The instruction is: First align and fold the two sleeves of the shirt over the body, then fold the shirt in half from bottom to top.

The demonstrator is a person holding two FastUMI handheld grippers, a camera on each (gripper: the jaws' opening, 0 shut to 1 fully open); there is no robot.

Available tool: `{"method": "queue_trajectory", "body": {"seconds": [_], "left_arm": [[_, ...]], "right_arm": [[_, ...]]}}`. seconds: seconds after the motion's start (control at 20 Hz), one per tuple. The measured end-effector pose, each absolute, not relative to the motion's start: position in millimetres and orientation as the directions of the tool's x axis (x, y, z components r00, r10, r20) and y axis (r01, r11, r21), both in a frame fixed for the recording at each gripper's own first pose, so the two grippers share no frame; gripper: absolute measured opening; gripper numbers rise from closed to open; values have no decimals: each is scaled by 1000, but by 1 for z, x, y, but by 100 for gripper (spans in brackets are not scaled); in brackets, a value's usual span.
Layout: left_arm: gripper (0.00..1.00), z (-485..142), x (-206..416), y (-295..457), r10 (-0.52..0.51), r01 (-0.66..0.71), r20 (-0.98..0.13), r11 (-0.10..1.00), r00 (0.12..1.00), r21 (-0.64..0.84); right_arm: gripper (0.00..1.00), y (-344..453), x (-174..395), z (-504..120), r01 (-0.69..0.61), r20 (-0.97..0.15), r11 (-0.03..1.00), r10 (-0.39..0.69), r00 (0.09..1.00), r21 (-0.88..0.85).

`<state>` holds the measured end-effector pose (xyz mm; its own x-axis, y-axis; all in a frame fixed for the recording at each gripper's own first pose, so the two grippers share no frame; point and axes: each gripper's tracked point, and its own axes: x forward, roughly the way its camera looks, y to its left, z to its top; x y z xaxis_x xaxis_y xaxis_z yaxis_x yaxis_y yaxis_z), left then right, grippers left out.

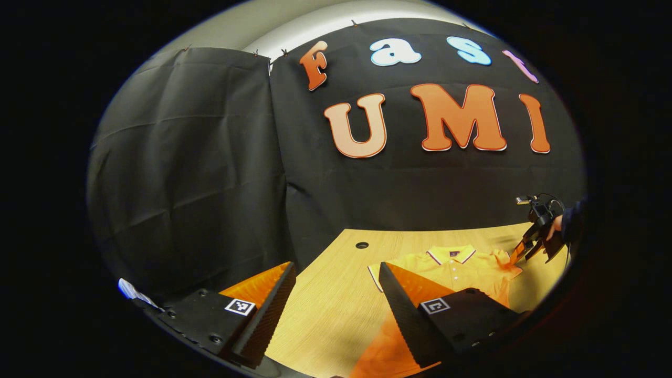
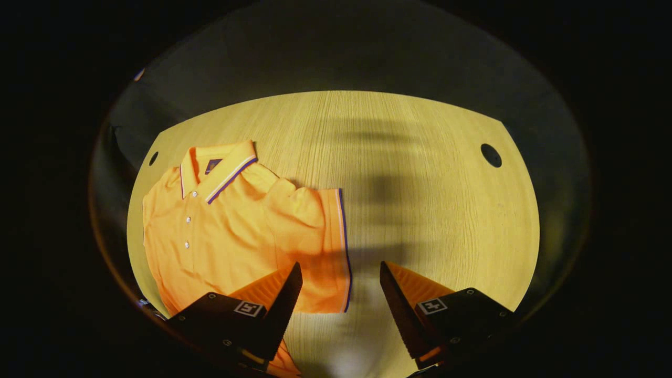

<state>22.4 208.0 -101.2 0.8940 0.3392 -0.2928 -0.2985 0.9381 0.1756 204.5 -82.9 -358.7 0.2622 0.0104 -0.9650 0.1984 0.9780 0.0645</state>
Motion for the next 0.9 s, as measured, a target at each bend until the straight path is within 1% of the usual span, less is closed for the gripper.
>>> {"method": "queue_trajectory", "body": {"seconds": [0.05, 0.1, 0.15, 0.2, 0.25, 0.35, 0.4, 0.45, 0.5, 0.55, 0.6, 0.65, 0.7, 0.8, 0.9], "left_arm": [[99, -102, 23, 206, 340, -299, -299, 938, 892, 178], [98, -103, 22, 203, 341, -298, -304, 938, 889, 180], [98, -104, 23, 200, 339, -294, -308, 938, 889, 182], [98, -103, 26, 197, 335, -290, -309, 939, 890, 183], [98, -103, 29, 193, 329, -283, -309, 941, 892, 183], [98, -110, 34, 184, 317, -268, -324, 945, 892, 186], [98, -111, 36, 179, 307, -257, -330, 948, 892, 188], [98, -112, 37, 171, 291, -238, -336, 953, 896, 189], [100, -113, 39, 168, 280, -225, -339, 955, 898, 193], [100, -112, 40, 165, 272, -217, -336, 957, 902, 192], [99, -112, 40, 163, 264, -210, -339, 959, 903, 188], [99, -113, 39, 161, 260, -205, -342, 961, 903, 188], [99, -112, 37, 162, 258, -202, -342, 961, 903, 191], [99, -109, 39, 169, 259, -202, -328, 959, 908, 197], [99, -114, 46, 178, 253, -200, -335, 962, 907, 185]], "right_arm": [[87, -83, 202, -364, 212, -972, 975, 19, 232, 70], [75, -80, 197, -368, 222, -979, 971, 42, 201, 88], [67, -75, 192, -373, 225, -983, 969, 61, 174, 100], [70, -71, 182, -378, 218, -992, 972, 64, 111, 87], [70, -75, 187, -382, 211, -991, 976, 19, 132, 47], [61, -67, 186, -378, 245, -995, 969, -7, 100, 18], [41, -64, 186, -377, 254, -995, 967, -3, 100, 23], [34, -64, 186, -377, 253, -994, 967, 3, 105, 29], [24, -64, 185, -376, 240, -993, 969, 21, 116, 49], [25, -65, 191, -375, 258, -985, 962, 43, 165, 85], [8, -65, 194, -365, 299, -981, 945, 82, 176, 133], [8, -64, 188, -371, 337, -978, 926, 118, 174, 171], [8, -66, 190, -370, 372, -973, 909, 124, 194, 190], [8, -72, 196, -360, 376, -963, 907, 98, 250, 190], [6, -67, 206, -335, 389, -944, 890, 115, 311, 237]]}}
